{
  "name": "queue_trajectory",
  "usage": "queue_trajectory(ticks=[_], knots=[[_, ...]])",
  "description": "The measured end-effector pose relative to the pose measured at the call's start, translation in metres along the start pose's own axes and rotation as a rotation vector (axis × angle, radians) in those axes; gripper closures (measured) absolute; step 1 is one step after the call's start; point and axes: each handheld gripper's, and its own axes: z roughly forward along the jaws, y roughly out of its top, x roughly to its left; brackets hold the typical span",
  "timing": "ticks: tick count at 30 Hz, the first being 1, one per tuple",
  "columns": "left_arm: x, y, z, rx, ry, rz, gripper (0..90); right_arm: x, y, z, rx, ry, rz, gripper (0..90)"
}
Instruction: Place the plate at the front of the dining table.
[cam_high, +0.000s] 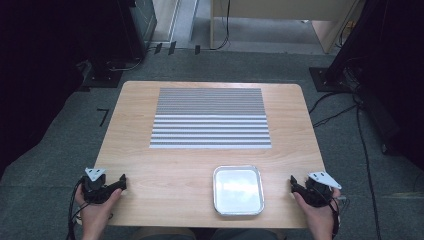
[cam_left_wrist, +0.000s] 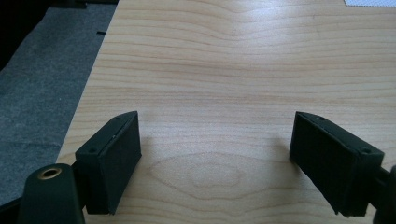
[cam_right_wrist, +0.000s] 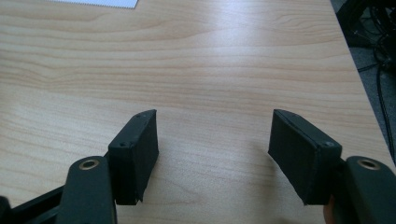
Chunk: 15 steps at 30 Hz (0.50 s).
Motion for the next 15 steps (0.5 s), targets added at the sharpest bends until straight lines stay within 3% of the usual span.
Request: queue_trajectory(ticks=[4,9,15], knots=[[-0.005,0.0,-0.002,-0.007,-0.022,0.001,16.5,-0.001,0.001,-0.003,-0.016,0.005,0.022,33.3],[-0.012,0.001,-0.005,-0.019,-0.044,0.0,16.6,0.002,0.004,-0.008,-0.037,0.002,0.013,34.3],[-0.028,0.002,-0.01,-0.038,-0.069,0.019,16.6,0.008,0.008,-0.016,-0.079,0.031,0.023,38.5]])
